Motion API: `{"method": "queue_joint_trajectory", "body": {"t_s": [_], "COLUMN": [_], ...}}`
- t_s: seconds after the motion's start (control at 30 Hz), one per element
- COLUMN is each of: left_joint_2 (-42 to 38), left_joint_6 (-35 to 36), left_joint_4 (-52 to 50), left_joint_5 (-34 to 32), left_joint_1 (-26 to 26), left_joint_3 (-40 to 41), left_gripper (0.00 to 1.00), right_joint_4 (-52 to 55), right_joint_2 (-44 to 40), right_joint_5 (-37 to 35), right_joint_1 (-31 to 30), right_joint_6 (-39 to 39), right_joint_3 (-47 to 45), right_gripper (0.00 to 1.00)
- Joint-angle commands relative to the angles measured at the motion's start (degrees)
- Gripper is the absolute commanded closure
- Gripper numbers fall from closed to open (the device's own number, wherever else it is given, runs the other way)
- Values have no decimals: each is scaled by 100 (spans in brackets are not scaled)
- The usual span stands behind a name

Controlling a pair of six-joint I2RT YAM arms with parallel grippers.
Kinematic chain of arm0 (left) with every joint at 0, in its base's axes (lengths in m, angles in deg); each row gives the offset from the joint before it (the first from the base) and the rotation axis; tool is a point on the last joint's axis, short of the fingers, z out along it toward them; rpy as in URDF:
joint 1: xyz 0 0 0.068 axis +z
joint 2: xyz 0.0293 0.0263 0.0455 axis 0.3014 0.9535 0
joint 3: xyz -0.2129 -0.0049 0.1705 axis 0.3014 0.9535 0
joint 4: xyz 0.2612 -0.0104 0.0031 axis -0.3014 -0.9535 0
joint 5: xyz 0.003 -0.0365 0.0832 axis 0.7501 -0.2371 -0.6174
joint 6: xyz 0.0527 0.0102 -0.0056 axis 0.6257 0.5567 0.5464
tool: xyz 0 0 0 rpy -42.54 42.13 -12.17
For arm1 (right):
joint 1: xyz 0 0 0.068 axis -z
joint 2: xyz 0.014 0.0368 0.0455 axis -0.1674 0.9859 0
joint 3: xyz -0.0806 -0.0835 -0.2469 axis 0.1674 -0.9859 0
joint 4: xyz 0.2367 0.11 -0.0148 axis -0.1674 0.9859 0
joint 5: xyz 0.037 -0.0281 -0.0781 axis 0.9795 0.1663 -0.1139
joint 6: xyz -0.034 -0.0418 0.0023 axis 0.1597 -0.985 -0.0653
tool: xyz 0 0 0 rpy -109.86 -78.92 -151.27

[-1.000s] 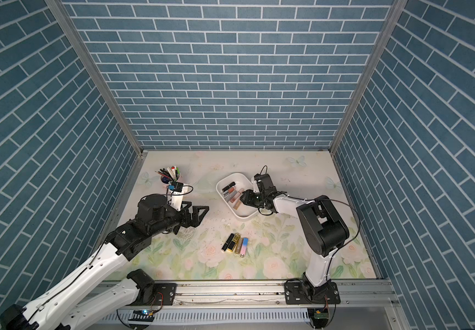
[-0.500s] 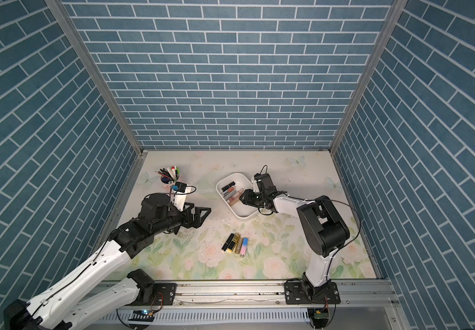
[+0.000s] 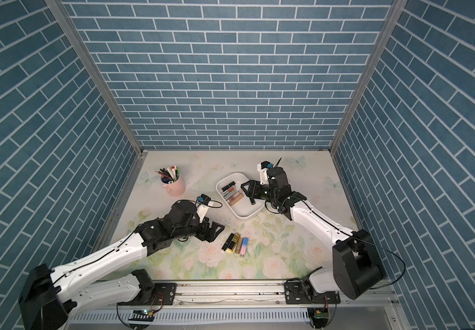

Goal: Put the lipstick into the storage box
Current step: Place the lipstick in the storage box, then pick up the lipstick at the center of the board.

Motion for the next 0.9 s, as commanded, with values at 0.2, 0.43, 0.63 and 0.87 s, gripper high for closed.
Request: {"method": "queue_joint_trajectory", "body": {"t_s": [0.2,0.43,0.63,0.87], "left_joint_2": [946,1466,1718,2000], "left_joint_6": [-54,-9,93,220], "left_joint_4": [-55,-53,-146,-221], "left_joint_5": [-393,-375,-400,-457], "left_joint_1": [-614,-824,-843,-847], "left_joint_3": [172,116,33,-67], "left_gripper": [27,31,36,37], "right_joint_4": [673,608,524,460], "right_joint_2": [-1066,-1208,-1229,-1197], "right_joint_5": [-71,-37,-45,-54], "right_joint_1": [-27,-27,-24,-22], "right_joint_6": [-320,-310,-312,-302], "right_joint_3": [-727,-945,-1020,-1057], "right_gripper": [42,42,42,42]}}
